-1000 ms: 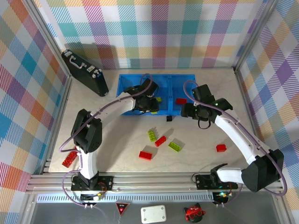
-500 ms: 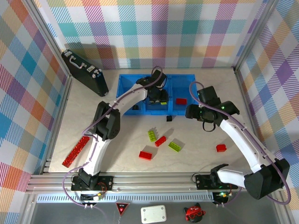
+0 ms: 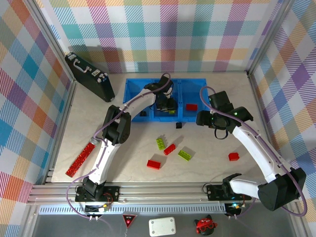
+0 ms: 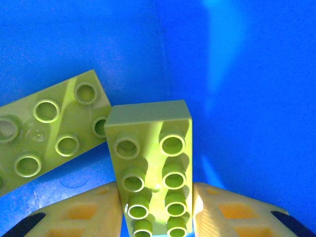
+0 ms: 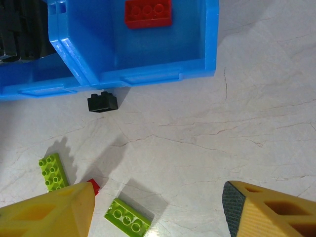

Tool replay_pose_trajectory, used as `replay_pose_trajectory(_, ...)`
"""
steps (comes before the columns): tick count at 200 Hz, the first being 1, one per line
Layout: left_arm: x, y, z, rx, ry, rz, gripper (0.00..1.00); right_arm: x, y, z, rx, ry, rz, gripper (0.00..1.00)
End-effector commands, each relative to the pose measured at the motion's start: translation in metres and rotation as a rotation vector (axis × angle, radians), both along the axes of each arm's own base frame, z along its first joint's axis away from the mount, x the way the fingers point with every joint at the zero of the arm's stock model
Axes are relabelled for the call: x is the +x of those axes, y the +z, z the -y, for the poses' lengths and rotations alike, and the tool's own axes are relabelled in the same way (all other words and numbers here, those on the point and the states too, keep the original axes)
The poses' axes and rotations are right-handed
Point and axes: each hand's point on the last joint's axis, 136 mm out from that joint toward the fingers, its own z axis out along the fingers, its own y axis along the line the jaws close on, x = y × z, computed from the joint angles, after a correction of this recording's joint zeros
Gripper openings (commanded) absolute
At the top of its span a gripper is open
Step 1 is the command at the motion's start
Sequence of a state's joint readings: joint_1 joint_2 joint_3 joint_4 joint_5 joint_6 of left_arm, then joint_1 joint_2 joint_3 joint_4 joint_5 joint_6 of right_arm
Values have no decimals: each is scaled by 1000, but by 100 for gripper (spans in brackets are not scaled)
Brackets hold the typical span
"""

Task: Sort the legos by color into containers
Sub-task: Place the lego in the container.

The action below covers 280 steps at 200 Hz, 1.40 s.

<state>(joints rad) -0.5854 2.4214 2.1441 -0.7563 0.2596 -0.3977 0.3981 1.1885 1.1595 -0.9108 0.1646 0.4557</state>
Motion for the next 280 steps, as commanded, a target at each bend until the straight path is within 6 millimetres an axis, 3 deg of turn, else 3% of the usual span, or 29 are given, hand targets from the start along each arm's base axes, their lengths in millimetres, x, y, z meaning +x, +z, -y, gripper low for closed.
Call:
replay_pose_trajectory(1,5,9,5,-40,-28,13,42,1,8,2,0,-4,5,70)
replay_pose_trajectory(39,6,20,9,-68,-35,32,46,1,6,0,10,-2,-3,70)
replay_pose_trajectory(107,0,52,3,-79,-31,72,42,0,-5,-13,64,32,-41,69)
replay_pose_trajectory(168,-16,85,-17,-57,-11,106,41,0,-16,-27,95,60,-81,67)
replay_pose_trajectory(237,-48,111,-71,-6,47,115,41,-6,-34,-60,76,153,-133,67)
replay_pose_trajectory(280,-72,115,-125,7,110,86,41,-16,-46,-85,44,252,-171,67)
